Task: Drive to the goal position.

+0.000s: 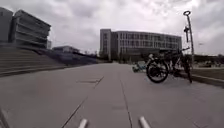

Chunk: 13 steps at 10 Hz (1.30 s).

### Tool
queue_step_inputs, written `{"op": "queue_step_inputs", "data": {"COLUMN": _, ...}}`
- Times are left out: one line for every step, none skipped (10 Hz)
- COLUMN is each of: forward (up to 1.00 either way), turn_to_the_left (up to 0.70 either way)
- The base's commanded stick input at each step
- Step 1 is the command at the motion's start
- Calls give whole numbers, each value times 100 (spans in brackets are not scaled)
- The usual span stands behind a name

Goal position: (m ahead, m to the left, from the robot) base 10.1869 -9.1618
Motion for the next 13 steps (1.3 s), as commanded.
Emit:
{"op": "queue_step_inputs", "data": {"forward": 70, "turn_to_the_left": 0}}
{"op": "queue_step_inputs", "data": {"forward": 70, "turn_to_the_left": 0}}
{"op": "queue_step_inputs", "data": {"forward": 70, "turn_to_the_left": 0}}
{"op": "queue_step_inputs", "data": {"forward": 70, "turn_to_the_left": 0}}
{"op": "queue_step_inputs", "data": {"forward": 70, "turn_to_the_left": 0}}
{"op": "queue_step_inputs", "data": {"forward": 70, "turn_to_the_left": 0}}
{"op": "queue_step_inputs", "data": {"forward": 70, "turn_to_the_left": 0}}
{"op": "queue_step_inputs", "data": {"forward": 70, "turn_to_the_left": 0}}
{"op": "queue_step_inputs", "data": {"forward": 70, "turn_to_the_left": 0}}
{"op": "queue_step_inputs", "data": {"forward": 70, "turn_to_the_left": 0}}
{"op": "queue_step_inputs", "data": {"forward": 70, "turn_to_the_left": 0}}
{"op": "queue_step_inputs", "data": {"forward": 70, "turn_to_the_left": 0}}
{"op": "queue_step_inputs", "data": {"forward": 70, "turn_to_the_left": 0}}
